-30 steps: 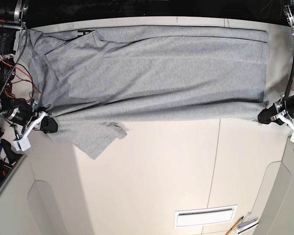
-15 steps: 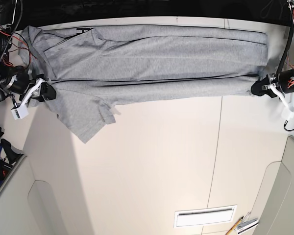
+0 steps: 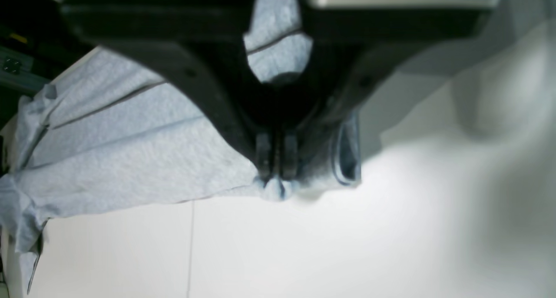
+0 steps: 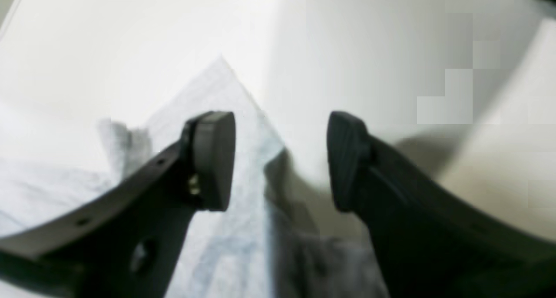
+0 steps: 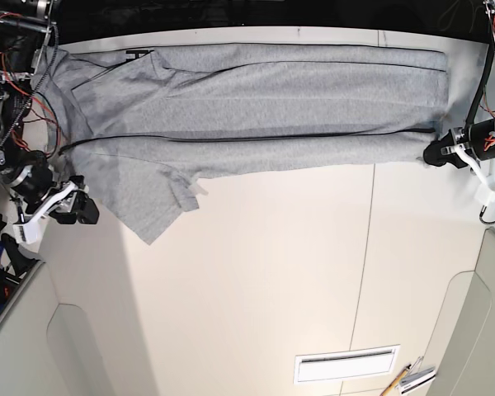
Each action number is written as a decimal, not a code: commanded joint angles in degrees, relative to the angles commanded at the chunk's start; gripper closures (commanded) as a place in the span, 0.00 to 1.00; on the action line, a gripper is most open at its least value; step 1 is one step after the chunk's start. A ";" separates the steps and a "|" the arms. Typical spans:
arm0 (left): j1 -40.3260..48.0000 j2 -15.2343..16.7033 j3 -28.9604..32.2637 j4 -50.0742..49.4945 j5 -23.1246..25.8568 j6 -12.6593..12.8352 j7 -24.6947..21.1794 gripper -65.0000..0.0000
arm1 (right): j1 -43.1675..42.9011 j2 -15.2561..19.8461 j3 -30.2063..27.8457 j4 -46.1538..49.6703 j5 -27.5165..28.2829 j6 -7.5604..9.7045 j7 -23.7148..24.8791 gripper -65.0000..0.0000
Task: Fold the T-shirt properly
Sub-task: 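Grasp the shirt's side edge with both grippers and fold it over, then regrasp the folded edge with the right gripper and flatten it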
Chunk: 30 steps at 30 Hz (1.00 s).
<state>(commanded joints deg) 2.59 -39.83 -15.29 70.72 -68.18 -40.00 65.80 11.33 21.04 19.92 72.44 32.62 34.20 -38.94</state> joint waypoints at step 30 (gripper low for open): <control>0.55 -0.02 0.00 0.00 -0.22 0.00 -1.27 1.00 | 7.19 -5.77 -15.69 -8.00 -3.23 0.09 -1.88 1.00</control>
<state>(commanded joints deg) 3.14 -39.86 -15.29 70.72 -68.40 -40.00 64.53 18.52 15.27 4.23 64.45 29.39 34.28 -40.82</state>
